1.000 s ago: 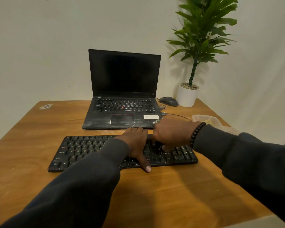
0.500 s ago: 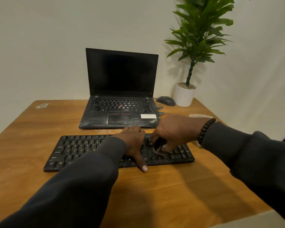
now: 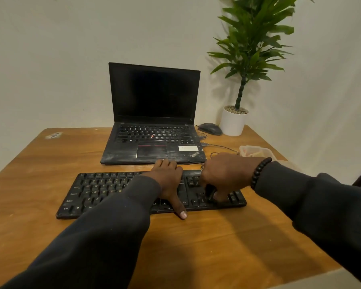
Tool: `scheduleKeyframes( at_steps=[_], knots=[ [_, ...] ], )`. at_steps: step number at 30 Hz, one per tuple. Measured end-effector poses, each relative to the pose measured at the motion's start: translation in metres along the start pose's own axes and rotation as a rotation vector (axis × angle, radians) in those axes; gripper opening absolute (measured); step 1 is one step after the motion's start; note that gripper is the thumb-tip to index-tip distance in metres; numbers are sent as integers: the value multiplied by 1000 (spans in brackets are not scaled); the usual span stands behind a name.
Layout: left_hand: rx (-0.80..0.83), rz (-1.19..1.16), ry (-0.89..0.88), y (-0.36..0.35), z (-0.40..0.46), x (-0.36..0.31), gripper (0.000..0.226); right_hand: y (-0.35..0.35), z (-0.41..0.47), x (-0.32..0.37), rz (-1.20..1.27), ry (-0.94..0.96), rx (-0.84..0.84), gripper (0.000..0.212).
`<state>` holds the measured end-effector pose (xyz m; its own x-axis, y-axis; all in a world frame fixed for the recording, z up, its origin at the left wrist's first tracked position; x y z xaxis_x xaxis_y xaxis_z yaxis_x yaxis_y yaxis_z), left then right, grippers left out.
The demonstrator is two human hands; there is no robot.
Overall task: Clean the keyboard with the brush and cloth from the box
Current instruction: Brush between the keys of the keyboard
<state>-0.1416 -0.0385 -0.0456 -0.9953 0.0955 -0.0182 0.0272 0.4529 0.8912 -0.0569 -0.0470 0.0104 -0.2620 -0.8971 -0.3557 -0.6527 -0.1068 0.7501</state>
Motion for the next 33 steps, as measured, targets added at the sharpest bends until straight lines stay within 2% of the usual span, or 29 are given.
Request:
scheduleKeyframes(
  at_steps=[2,5,9,11,16,18,20,23,25,30,33],
  knots=[
    [-10,6,-2,0,1,1,130,1,-4,3,105,86,6,39],
    [-8,21,-1,0,1,0,130,12,-5,-9,58,21,-120,37],
    [-32,20,-8,1,-2,-1,129,-1,0,-8,112,46,-50,38],
    [-35,-10,-15,1,-2,0,128,7,-1,-12,170,67,-93,36],
    [-22,-14,-19,1,-1,0,128,19,22,-9,-45,59,-149,37],
    [-11,-16,-12,0,-1,0,130,28,31,-19,-135,-3,-208,35],
    [-5,-11,-9,0,-1,0,132,38,34,-33,-101,-53,-266,34],
    [-1,-47,-17,-1,0,1,134,33,35,-18,125,98,-164,33],
    [0,-54,-27,-1,0,0,133,26,38,-5,109,151,-113,35],
    [8,-10,-15,-1,2,2,134,31,51,-53,-92,-104,-160,34],
    [2,12,-25,-1,3,1,135,31,57,-60,186,-53,-243,31]
  ],
)
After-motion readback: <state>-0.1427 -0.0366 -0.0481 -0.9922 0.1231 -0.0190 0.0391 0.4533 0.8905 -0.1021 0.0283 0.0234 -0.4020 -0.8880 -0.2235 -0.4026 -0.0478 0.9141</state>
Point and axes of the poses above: each hand's wrist, its own z-axis towards the middle knuckle, its own y-axis out of the back of the hand, x = y × z, the point moved 9 cm from there along z, towards the middle knuckle, and after that the axes turned 8 degrees about x, right-handed, at the moved point
